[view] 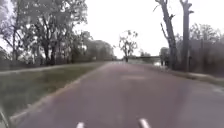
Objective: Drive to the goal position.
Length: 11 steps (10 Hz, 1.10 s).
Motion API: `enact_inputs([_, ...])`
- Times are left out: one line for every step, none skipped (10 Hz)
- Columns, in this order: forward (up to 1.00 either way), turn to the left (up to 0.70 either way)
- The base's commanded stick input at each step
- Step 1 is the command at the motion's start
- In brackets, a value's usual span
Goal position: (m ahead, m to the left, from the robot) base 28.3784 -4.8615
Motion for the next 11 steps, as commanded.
enact_inputs([0.70, 0.00])
enact_inputs([0.70, 0.00])
enact_inputs([0.70, 0.00])
enact_inputs([0.70, 0.00])
enact_inputs([0.70, 0.00])
enact_inputs([0.70, 0.00])
enact_inputs([0.70, 0.00])
enact_inputs([0.70, 0.00])
enact_inputs([0.70, 0.00])
enact_inputs([0.70, 0.00])
enact_inputs([0.70, 0.00])
